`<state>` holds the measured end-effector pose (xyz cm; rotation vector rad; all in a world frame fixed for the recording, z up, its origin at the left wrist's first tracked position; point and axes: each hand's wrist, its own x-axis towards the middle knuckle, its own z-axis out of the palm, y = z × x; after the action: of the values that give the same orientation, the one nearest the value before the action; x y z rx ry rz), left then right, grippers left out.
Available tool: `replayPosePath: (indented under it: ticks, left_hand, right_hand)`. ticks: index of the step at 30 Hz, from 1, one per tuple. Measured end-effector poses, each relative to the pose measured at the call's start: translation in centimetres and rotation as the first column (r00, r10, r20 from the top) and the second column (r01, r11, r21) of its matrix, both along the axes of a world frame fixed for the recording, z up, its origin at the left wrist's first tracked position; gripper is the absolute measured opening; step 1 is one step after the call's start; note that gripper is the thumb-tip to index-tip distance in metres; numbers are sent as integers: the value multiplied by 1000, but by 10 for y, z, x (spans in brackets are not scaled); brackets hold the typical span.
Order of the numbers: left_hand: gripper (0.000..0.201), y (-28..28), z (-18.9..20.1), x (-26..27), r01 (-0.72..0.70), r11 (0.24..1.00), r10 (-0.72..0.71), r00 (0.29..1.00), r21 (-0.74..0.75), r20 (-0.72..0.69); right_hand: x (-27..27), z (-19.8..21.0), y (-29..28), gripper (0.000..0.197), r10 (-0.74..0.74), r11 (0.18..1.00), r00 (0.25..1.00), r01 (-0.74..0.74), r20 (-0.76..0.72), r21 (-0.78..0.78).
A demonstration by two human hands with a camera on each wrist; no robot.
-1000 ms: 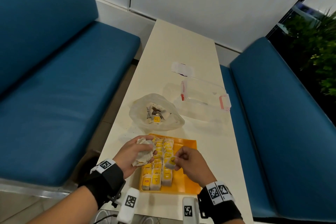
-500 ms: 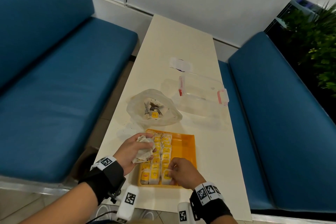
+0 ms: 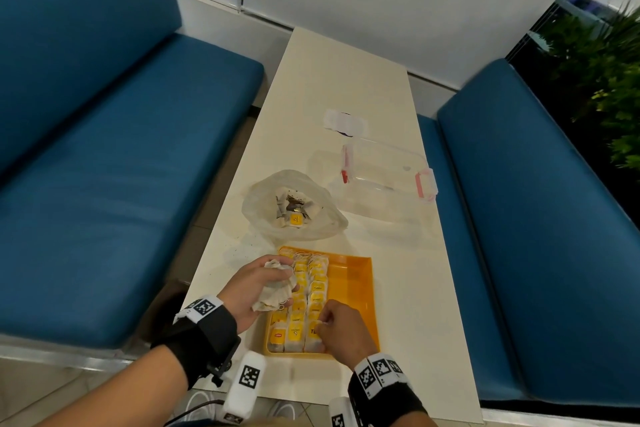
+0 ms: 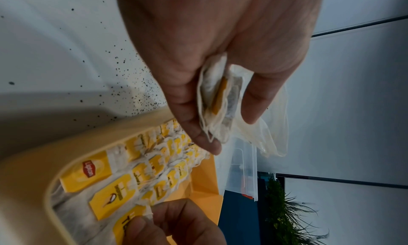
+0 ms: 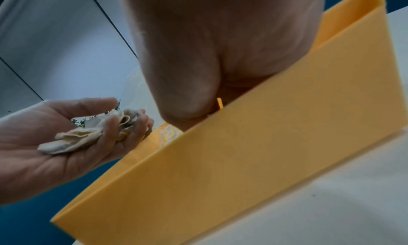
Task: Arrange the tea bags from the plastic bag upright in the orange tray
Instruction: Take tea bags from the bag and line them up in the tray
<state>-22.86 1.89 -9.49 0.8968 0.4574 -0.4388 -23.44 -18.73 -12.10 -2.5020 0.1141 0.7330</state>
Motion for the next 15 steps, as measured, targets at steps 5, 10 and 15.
replayPosePath:
  ticks: [5,10,15]
  left_hand:
    - [28,0,0,1,0,1000,0,1000,-17,-12]
    - [26,1,-2,2,-4,1000,4,1000,-28,-23]
    - [28,2,-4,3,-17,998,15,999,-62,-29]
  right_hand:
    - [5,-3,2,13,-33,999,999,33,10,4]
    - [8,-5,4,14,-19,1000,999,20,30,-16]
    - [8,-6,3,12,-27,1000,1000,27,10,4]
